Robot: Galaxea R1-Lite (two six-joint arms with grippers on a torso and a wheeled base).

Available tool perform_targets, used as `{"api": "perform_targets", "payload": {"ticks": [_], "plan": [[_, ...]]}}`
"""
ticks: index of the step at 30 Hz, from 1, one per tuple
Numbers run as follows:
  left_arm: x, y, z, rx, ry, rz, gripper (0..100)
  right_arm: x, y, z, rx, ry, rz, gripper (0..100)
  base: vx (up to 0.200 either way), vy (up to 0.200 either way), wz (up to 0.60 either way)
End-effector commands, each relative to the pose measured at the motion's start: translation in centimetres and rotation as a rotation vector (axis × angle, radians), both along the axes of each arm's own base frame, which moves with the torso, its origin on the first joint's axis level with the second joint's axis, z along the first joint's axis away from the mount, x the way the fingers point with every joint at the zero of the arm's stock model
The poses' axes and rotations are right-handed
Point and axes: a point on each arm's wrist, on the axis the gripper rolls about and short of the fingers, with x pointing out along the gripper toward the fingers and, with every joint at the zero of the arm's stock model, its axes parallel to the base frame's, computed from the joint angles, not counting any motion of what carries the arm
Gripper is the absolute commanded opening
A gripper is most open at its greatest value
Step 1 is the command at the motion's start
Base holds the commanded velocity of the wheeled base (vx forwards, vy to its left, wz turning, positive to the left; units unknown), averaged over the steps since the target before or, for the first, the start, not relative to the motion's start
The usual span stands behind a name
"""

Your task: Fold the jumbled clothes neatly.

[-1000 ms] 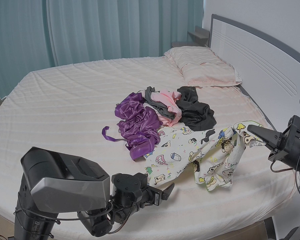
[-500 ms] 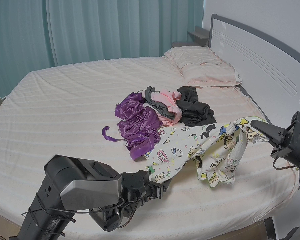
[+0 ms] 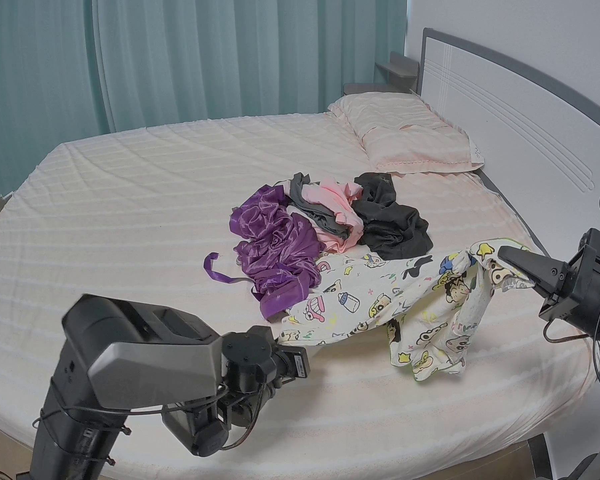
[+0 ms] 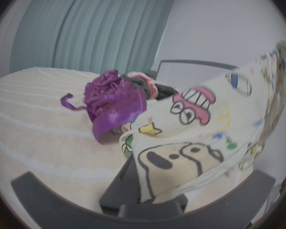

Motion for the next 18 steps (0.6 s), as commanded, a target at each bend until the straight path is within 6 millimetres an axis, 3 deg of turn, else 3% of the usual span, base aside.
{"api": "perform_targets", "payload": {"ticks": [1,3,4,5,6,10,18], "plan": [[-1.1,2.9,8.7,-0.141,-0.141,0.119,0,1.5,-0.3,-1.0,-0.018,0.051,-0.045,0,0.000,0.000,0.00],[-1.3,3.6,10.3,-0.158,-0.176,0.147,0,1.8,-0.3,-1.2,-0.021,0.063,-0.056,0,0.000,0.000,0.00],[-1.5,4.4,12.5,-0.186,-0.231,0.196,0,2.3,-0.2,-1.4,-0.024,0.073,-0.084,0,0.000,0.000,0.00],[-1.5,4.4,12.5,-0.186,-0.231,0.196,0,2.3,-0.2,-1.4,-0.024,0.073,-0.084,0,0.000,0.000,0.00],[-1.6,5.3,14.6,-0.203,-0.288,0.256,0,3.1,-0.1,-1.1,-0.019,0.066,-0.128,0,0.000,0.000,0.00],[-2.9,6.7,18.7,-0.230,-0.374,0.297,0,4.6,0.3,0.0,-0.001,0.031,-0.217,0,0.000,0.000,0.00],[-5.3,8.6,26.8,-0.278,-0.512,0.370,0,5.1,1.0,4.3,0.007,-0.177,-0.309,0,0.000,0.000,0.00]]}}
